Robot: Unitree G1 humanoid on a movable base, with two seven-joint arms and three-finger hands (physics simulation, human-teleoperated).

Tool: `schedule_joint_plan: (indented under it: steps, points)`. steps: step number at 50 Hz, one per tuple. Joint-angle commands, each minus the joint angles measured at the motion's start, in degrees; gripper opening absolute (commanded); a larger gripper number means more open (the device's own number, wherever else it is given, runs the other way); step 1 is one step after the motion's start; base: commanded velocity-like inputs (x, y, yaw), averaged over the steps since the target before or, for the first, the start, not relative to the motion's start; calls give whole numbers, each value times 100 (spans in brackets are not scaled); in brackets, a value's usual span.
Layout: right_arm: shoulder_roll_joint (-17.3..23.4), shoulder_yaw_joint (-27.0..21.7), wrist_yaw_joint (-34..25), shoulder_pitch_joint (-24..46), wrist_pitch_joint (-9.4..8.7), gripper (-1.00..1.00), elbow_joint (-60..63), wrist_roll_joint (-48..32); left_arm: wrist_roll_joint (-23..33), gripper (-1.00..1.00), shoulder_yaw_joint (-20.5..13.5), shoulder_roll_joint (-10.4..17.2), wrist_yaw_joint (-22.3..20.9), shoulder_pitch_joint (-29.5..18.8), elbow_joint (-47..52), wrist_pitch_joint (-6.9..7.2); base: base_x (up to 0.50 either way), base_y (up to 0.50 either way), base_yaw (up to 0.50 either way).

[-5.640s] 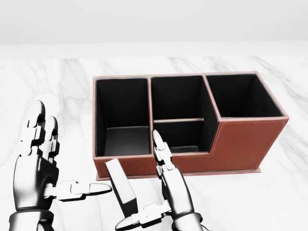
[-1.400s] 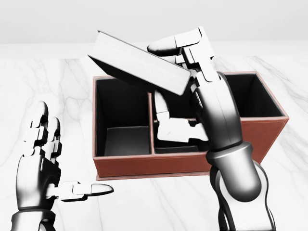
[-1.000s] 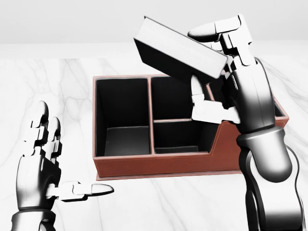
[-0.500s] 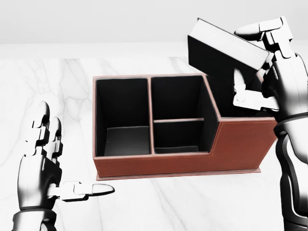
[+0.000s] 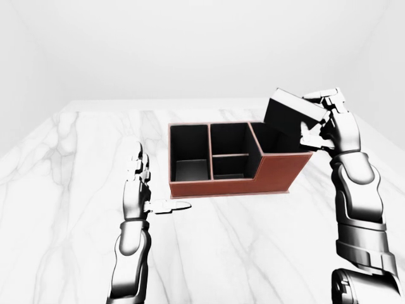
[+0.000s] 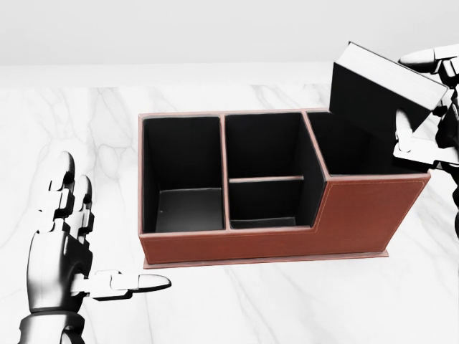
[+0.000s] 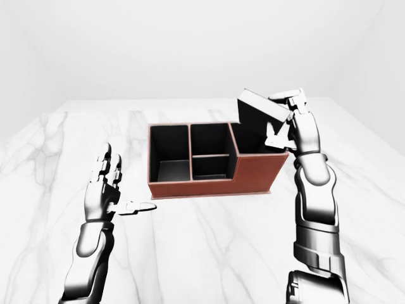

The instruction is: Pick up the book and place it in the right compartment of the caddy.

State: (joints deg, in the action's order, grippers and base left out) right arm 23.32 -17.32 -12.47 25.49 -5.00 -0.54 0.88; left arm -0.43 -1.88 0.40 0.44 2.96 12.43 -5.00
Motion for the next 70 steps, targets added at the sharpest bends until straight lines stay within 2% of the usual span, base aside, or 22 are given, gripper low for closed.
schedule_joint_plan:
  steps: [1,24,34,43,52,61,66,68,70]
  points:
    - [163,-160,157,173,0,-100,-312,425,-109,100,1,-8,-78,15,-62,0,0,0,0]
    - [197,60,166,765,0,-100,-919,582,-83,100,15,-10,-69,4,-84,0,0,0,0]
    - [207,269,204,1297,0,-100,-1572,458,-81,100,21,-11,-66,7,-87,0,0,0,0]
    - [281,407,211,1885,0,-100,-2912,203,-98,100,9,-7,-76,1,-70,0,0,0,0]
    - [288,469,270,2010,0,-100,-3537,91,-111,100,2,-6,-87,5,-85,0,0,0,0]
    - [335,469,291,2032,266,-100,-3929,71,-103,100,12,-10,-80,11,-76,0,0,0,0]
    - [387,459,292,2042,309,-100,-4022,69,-113,100,7,-6,-88,2,-93,0,0,0,0]
    - [425,439,293,2040,233,-100,-3958,82,-113,100,8,-7,-89,6,-83,0,0,0,0]
    - [453,437,291,2084,323,-100,-4100,72,-109,100,13,-8,-89,9,-68,0,0,0,0]
